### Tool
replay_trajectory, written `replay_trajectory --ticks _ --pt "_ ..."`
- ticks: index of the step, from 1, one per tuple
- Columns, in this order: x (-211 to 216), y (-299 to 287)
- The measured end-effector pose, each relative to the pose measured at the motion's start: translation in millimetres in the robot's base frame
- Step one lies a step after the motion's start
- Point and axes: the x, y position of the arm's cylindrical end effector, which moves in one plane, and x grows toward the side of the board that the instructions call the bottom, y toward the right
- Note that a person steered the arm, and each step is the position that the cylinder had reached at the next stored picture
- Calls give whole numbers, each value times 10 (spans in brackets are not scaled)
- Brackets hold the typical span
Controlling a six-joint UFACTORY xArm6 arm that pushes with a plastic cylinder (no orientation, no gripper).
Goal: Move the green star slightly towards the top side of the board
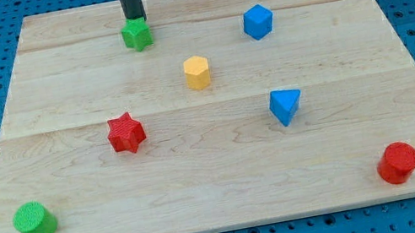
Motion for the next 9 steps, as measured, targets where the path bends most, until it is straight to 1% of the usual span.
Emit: replay_trajectory --ticks 1,2,3,4,9 --pt "-108 -19" --pt "-168 -694" --pt "-178 -1582" --pt "-270 -2114" --pt "-244 -2169"
